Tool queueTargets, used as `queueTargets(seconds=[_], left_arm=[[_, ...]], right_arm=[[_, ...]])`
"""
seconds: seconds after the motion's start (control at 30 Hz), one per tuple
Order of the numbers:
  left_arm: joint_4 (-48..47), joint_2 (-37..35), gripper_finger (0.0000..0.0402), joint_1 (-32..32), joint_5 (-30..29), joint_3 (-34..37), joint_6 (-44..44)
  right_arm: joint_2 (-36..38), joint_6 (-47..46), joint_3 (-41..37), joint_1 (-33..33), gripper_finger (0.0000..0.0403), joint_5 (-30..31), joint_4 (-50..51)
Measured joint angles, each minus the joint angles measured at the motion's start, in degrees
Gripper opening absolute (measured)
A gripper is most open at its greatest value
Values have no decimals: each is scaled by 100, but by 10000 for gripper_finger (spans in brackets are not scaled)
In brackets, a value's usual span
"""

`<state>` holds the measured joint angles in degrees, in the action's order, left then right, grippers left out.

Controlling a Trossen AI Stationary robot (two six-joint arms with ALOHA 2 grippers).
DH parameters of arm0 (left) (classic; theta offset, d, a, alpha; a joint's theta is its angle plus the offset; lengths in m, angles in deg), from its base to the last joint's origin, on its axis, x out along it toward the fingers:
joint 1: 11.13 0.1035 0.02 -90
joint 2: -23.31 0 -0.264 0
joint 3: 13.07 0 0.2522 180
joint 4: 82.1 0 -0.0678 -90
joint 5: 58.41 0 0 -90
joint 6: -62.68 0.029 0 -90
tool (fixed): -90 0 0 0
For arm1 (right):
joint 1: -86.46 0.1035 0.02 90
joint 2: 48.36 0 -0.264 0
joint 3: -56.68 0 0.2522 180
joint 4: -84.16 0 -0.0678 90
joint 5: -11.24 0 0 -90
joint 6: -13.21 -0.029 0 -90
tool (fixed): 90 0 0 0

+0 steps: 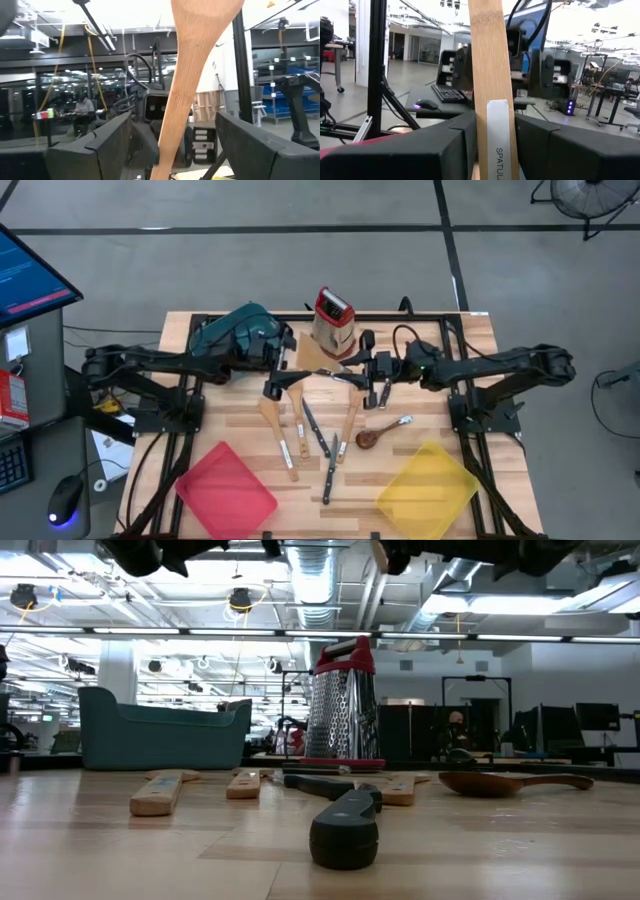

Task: Pick & Place Kitchen Items
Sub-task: Put the brown wooden spatula into the pink bin

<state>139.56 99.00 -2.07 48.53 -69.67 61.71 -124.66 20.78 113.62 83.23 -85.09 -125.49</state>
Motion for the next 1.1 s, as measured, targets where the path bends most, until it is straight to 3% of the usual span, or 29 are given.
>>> queueTargets(seconds=[0.83,0.97,1.1], left_arm=[[-2,314,268,0,160,-104,-107],[-5,314,243,0,165,-104,-64],[-7,316,187,0,195,-104,-44]], right_arm=[[-934,-105,804,-221,103,-602,153],[-876,-107,800,-221,103,-718,117],[-878,-120,802,-221,103,-728,149]])
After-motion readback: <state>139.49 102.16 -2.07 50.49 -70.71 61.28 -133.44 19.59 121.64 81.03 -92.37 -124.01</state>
